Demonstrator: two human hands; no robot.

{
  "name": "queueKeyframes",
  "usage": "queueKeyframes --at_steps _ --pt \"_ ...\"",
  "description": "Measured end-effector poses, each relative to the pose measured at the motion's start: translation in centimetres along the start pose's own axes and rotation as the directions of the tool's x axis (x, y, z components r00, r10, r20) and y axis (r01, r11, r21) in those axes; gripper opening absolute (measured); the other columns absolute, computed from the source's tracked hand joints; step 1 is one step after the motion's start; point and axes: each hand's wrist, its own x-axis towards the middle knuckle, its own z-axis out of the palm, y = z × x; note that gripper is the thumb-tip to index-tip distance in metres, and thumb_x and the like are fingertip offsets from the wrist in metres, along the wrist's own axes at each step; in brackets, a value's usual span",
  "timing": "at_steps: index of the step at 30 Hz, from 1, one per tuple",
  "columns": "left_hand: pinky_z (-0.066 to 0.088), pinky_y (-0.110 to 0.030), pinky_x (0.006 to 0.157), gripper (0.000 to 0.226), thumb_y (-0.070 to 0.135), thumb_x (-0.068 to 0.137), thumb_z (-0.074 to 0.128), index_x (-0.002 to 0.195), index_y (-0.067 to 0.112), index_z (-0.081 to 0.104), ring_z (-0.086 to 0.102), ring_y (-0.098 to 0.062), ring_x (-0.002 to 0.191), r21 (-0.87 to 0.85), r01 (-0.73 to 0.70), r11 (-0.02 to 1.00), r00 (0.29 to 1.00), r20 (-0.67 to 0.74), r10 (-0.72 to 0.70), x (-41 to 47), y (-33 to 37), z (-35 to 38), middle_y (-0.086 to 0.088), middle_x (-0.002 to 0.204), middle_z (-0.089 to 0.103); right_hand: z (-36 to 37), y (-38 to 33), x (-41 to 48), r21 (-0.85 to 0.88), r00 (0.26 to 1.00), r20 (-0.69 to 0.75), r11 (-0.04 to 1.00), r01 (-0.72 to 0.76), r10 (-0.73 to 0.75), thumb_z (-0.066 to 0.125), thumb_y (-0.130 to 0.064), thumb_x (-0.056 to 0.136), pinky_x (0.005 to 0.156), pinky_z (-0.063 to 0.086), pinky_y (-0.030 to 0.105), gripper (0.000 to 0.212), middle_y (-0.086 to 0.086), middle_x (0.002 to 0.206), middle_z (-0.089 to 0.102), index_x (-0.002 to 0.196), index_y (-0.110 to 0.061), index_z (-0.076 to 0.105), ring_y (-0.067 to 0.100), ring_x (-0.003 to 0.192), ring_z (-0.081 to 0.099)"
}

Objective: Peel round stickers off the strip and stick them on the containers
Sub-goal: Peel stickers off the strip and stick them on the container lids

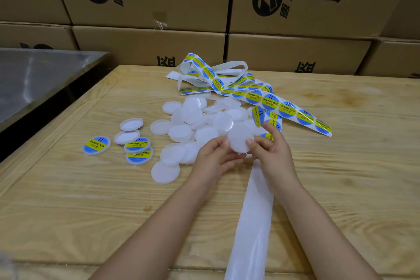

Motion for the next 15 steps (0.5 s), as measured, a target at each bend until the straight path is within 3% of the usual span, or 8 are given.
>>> queueKeyframes --at_steps 4,6,8,10,12,15 --pt "0.058 -0.028 0.074 0.025 0.015 0.1 0.038 0.1 0.004 0.061 0.07 -0.019 0.077 0.055 0.017 0.998 1.0 0.008 -0.018 -0.04 0.14 0.0 -0.012 0.085 0.069 -0.15 -0.14 -0.02 -0.095 0.997 0.039 0.993 0.066 -0.063 0.063 -0.002 0.086 0.077 0.05 0.027 0.049 0.013 0.091 0.068 0.122 -0.029 0.044 0.021 0.078 0.061" --pt "0.058 -0.027 0.071 0.024 0.012 0.099 0.04 0.096 0.002 0.062 0.07 -0.017 0.074 0.037 0.02 0.999 1.0 -0.021 -0.02 -0.07 0.17 0.05 -0.012 0.083 0.067 -0.12 -0.19 0.0 -0.13 0.995 0.0 0.986 0.103 -0.104 0.066 -0.008 0.085 0.08 0.049 0.026 0.042 0.003 0.1 0.068 0.115 -0.033 0.049 0.011 0.083 0.062" --pt "0.058 -0.026 0.065 0.024 0.01 0.099 0.04 0.092 0.001 0.061 0.07 -0.016 0.07 0.011 0.048 0.999 0.998 -0.052 -0.047 0.01 0.32 0.0 -0.013 0.082 0.066 -0.32 -0.47 0.28 -0.111 0.983 -0.118 0.985 0.129 -0.142 0.067 -0.018 0.085 0.073 0.048 0.02 0.023 -0.015 0.101 0.065 0.099 -0.034 0.058 -0.003 0.076 0.058" --pt "0.057 -0.025 0.06 0.025 0.009 0.099 0.039 0.089 0.002 0.061 0.069 -0.015 0.066 0.029 0.072 0.997 0.995 -0.067 -0.07 0.13 0.49 -0.13 -0.013 0.081 0.065 -0.75 -0.93 0.59 -0.002 0.981 -0.172 0.996 0.094 -0.093 0.065 -0.023 0.087 0.065 0.049 0.016 0.004 -0.019 0.089 0.068 0.086 -0.027 0.066 -0.004 0.07 0.058" --pt "0.056 -0.024 0.055 0.027 0.009 0.1 0.038 0.088 0.002 0.061 0.068 -0.014 0.063 0.102 0.075 0.992 0.995 -0.068 -0.069 0.23 0.58 -0.25 -0.013 0.079 0.065 -0.96 -0.93 0.68 0.061 0.992 -0.122 0.998 0.023 -0.015 0.064 -0.023 0.088 0.059 0.048 0.014 0.01 -0.014 0.077 0.07 0.082 -0.017 0.07 -0.001 0.065 0.059" --pt "0.056 -0.024 0.056 0.026 0.01 0.099 0.04 0.089 0.002 0.063 0.066 -0.015 0.063 0.16 0.08 0.984 0.996 -0.047 -0.073 0.35 0.57 -0.5 -0.013 0.08 0.066 -0.82 -0.63 0.54 -0.004 0.999 -0.032 0.999 -0.037 0.037 0.066 -0.02 0.086 0.057 0.048 0.014 0.013 -0.007 0.075 0.071 0.076 -0.014 0.07 0.002 0.067 0.061"
